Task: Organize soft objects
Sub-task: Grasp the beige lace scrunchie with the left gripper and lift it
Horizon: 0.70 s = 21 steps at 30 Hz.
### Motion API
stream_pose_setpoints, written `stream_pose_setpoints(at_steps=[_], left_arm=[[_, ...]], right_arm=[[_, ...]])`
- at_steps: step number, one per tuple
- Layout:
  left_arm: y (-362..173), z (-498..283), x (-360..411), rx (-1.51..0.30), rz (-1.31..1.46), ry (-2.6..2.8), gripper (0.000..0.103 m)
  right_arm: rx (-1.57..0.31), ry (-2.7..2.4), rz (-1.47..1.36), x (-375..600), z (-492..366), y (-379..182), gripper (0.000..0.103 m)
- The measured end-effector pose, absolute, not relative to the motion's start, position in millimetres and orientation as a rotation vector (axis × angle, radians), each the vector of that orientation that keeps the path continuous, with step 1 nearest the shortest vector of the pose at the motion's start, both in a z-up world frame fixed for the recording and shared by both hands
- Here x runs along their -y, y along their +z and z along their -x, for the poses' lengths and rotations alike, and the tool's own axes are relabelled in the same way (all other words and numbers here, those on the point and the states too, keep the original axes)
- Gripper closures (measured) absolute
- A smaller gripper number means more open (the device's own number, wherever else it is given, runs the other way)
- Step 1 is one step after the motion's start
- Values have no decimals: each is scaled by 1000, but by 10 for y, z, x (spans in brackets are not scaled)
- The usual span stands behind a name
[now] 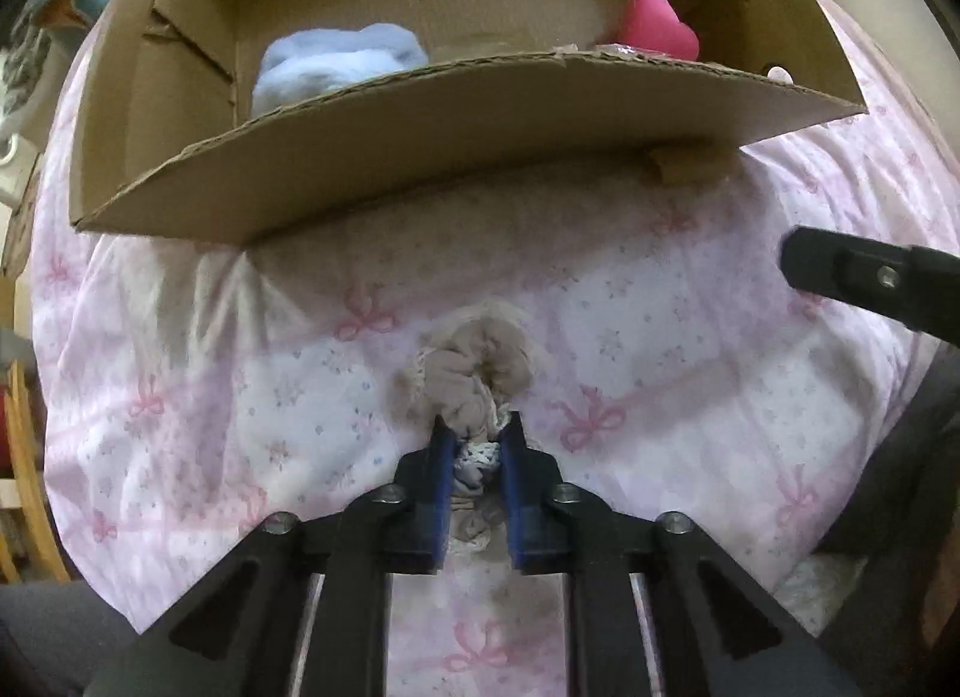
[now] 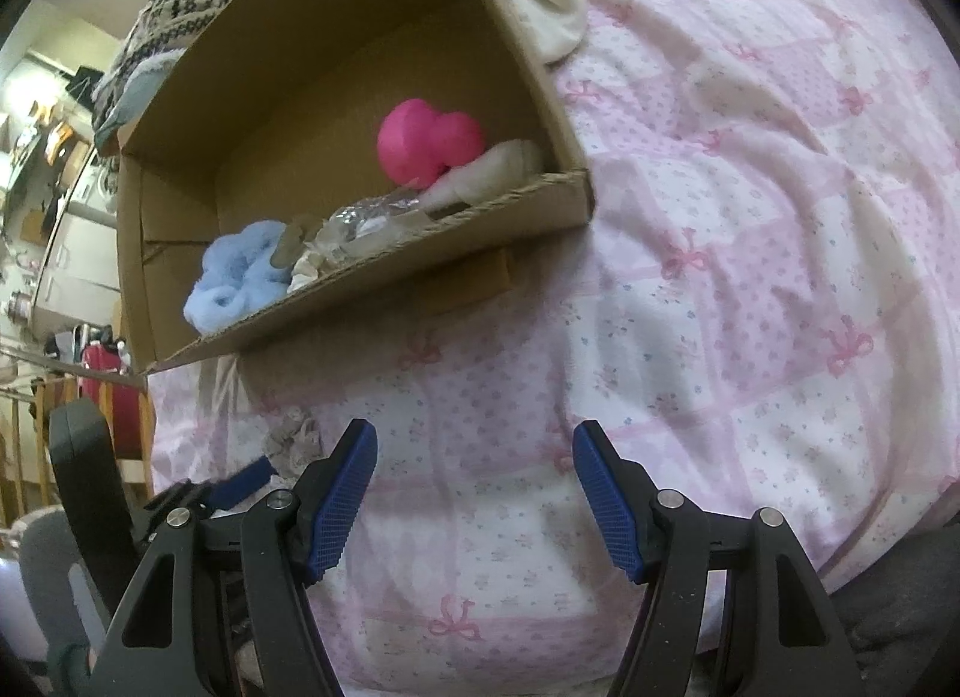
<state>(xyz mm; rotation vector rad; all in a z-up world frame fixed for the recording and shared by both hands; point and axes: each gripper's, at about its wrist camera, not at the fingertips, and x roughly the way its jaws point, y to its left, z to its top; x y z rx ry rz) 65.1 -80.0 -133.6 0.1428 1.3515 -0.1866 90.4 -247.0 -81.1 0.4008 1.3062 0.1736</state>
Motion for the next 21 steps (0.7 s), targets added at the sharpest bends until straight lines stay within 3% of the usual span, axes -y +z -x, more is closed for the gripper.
stream_pose_setpoints(at_steps=[12,20,21], left_arm=[[-812,-559,258,-1213,80,-137,92],[-797,-637,285,-1223,96,-133,92],[-803,-642,285,-1221,97,-133,92]], right_arm=[[-1222,99,-196,2124,-1223,-931,31],[-1177,91,-31,1829,-1432,-1087,31],[-1172,94,-28,1819,-1447,-1105,40]])
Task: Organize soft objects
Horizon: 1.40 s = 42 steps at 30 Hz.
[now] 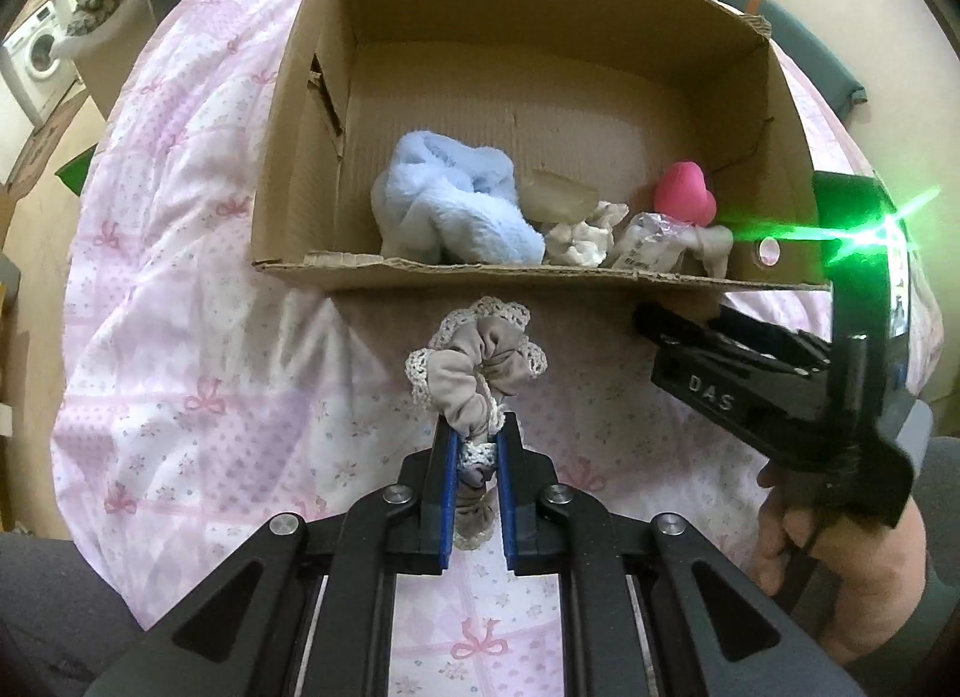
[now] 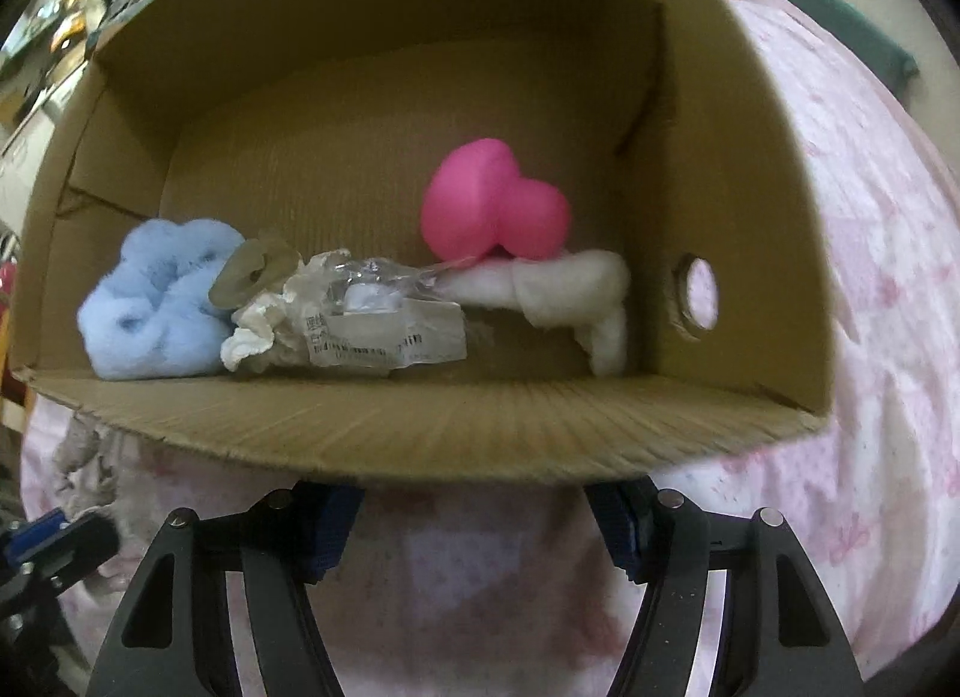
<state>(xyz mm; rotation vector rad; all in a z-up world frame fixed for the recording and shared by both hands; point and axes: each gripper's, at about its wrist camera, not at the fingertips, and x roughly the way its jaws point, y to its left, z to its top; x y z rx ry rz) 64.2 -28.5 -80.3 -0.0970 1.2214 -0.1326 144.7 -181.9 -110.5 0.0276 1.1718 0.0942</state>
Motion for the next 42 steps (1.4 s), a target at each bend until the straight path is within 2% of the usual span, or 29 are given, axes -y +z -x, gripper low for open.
stream_pose_setpoints(at_steps=[2,4,6,8,9,28,42], left_arm=[[-793,-640,281,-1218,98,-134,92],[-829,-644,313,-1213,95,-132,92],[-835,-650,314,-1203,90,-121,92],[-827,-662,316,-1201,93,-121,92],[-820,-664,313,-1199,95,-120,92],[-759,-603,197,-1160,84,-76,92],[-531,-436,135,-1095,73,-75,92]], right_arm=[[-1172,98,-16,1795,-1458,-1133,58],[-1160,100,-18,1791,-1464,-1144,63],[-1157,97,-5,1780,-1460,-1154,81],[-1156,95,-1,1791,-1442,-1158,90],[-1152,98,-12,1841,-1402,-1167,91],[-1134,139,-14,1776,-804,-908,93],[-1031,235,-126,1886,-296,-293,93]])
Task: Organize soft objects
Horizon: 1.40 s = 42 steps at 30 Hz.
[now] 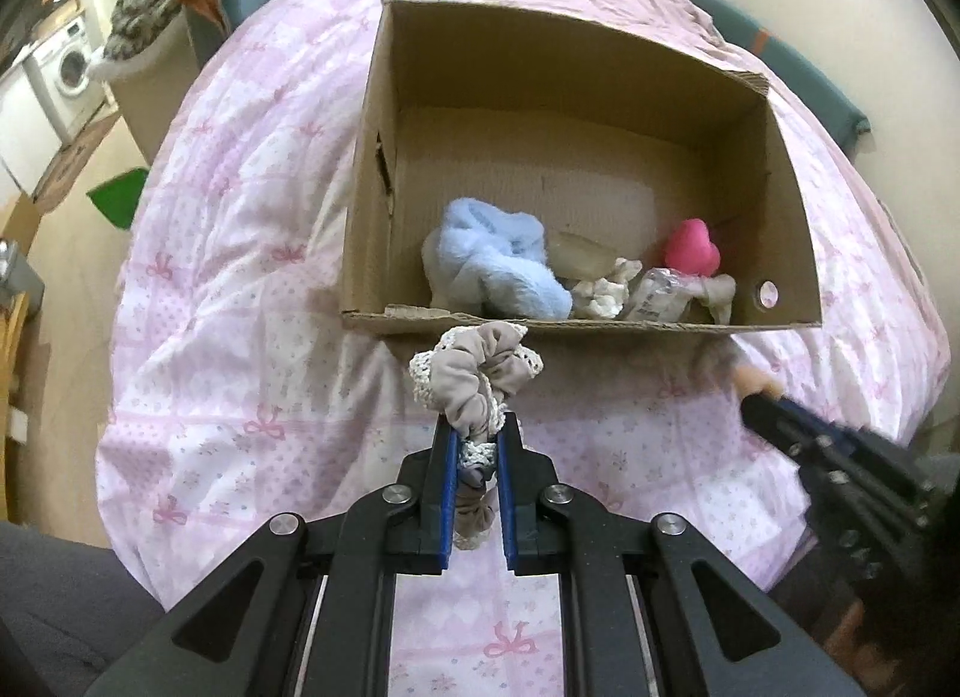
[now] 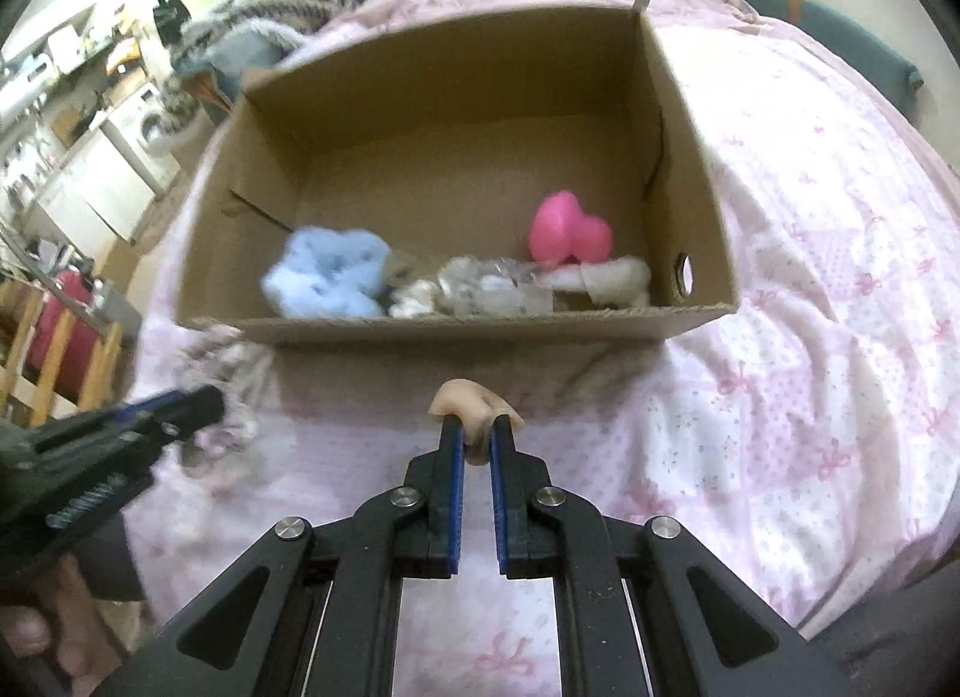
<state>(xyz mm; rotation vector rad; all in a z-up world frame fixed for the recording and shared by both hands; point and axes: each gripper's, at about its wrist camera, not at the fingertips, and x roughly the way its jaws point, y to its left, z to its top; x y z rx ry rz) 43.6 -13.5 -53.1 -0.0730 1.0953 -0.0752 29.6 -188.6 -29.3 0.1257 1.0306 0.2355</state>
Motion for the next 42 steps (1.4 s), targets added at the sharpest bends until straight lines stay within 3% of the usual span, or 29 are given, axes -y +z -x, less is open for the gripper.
stream_pose_setpoints(at_steps=[20,29,42], left_arm=[[295,-856,130,-913,68,-101,92],[-61,-1329,224,-978,31,-111,92],[-394,-1387,312,-992,18,-161,92]], right_arm=[[-844,345,-40,1988,-700,507,93],[-871,339,-75,2054,-1160,269,93],[-983,317,-76,2052,-1355,-141,93]])
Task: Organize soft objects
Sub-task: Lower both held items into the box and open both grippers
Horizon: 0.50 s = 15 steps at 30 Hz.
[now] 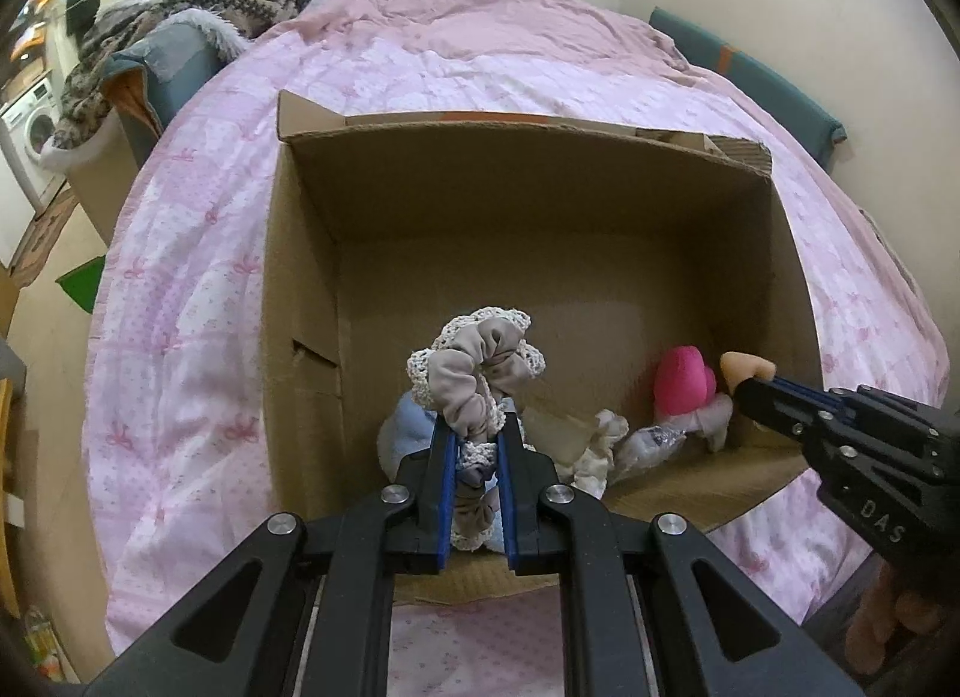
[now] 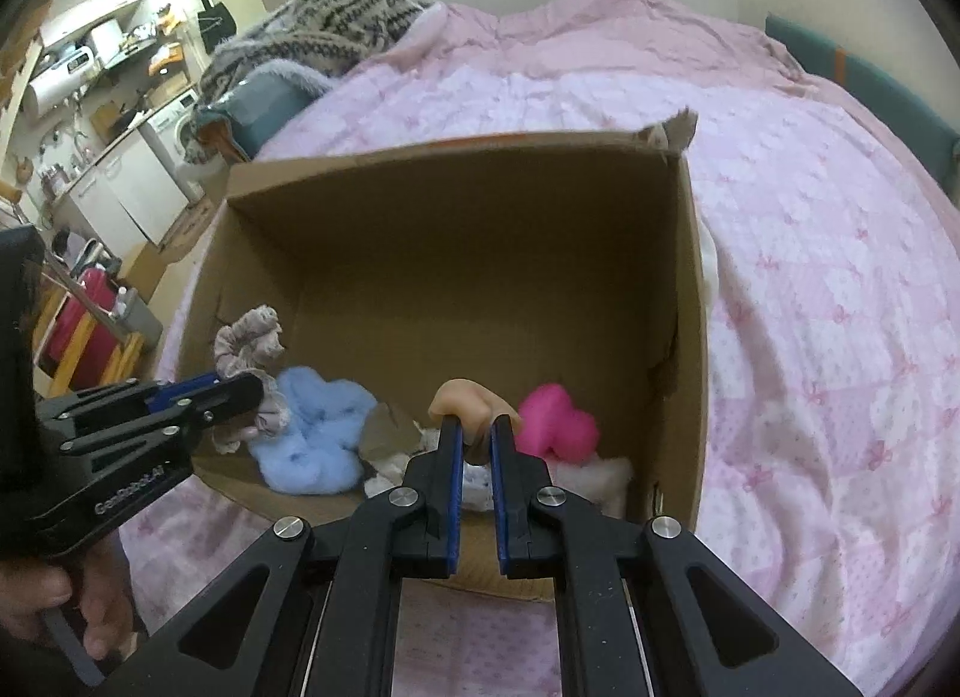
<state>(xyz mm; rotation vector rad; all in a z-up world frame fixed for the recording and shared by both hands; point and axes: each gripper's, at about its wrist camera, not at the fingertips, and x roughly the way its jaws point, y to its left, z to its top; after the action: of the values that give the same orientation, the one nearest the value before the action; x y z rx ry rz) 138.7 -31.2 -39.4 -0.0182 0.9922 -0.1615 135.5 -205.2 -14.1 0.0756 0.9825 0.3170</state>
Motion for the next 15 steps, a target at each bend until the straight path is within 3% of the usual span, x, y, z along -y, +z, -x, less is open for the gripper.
stream_pose_setpoints(at_steps=[13,15], left_arm=[[-443,-1364,409,-1018,9,-183,86],[-432,-1360,406,-1017,12,-184,78]], right_arm=[[-1042,343,-113,2043,-1389,-298,92],[-1048,340,-119,2051,-1395,-313,92]])
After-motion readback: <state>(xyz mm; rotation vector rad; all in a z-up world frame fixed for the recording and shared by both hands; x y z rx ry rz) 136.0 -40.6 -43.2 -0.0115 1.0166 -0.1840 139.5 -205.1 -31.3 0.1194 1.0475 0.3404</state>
